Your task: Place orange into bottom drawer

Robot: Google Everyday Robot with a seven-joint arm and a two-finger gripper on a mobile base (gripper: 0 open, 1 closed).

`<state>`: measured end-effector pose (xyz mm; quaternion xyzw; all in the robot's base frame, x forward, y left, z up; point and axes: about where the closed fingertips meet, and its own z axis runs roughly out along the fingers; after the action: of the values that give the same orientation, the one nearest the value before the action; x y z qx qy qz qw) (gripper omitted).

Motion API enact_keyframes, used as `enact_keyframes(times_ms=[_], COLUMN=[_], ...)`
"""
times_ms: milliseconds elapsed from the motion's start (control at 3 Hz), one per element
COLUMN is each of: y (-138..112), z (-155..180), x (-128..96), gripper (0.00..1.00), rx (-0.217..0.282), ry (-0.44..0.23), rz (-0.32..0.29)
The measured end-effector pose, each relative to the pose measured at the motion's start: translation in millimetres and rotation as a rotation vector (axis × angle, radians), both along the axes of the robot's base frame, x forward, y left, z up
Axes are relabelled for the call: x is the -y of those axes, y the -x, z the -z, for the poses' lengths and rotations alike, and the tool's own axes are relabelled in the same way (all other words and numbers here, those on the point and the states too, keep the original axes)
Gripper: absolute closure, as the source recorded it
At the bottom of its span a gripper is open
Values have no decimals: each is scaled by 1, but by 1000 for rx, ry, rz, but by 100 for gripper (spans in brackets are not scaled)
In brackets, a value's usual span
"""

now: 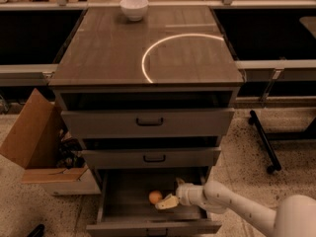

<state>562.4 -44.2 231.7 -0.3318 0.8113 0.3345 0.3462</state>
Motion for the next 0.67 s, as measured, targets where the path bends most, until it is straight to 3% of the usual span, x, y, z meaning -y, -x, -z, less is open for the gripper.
enact_keyframes(times_ms=[667], y=[48], z=[-70], x=[47], gripper=[0], rx=[81], ry=[-23], rz=[43])
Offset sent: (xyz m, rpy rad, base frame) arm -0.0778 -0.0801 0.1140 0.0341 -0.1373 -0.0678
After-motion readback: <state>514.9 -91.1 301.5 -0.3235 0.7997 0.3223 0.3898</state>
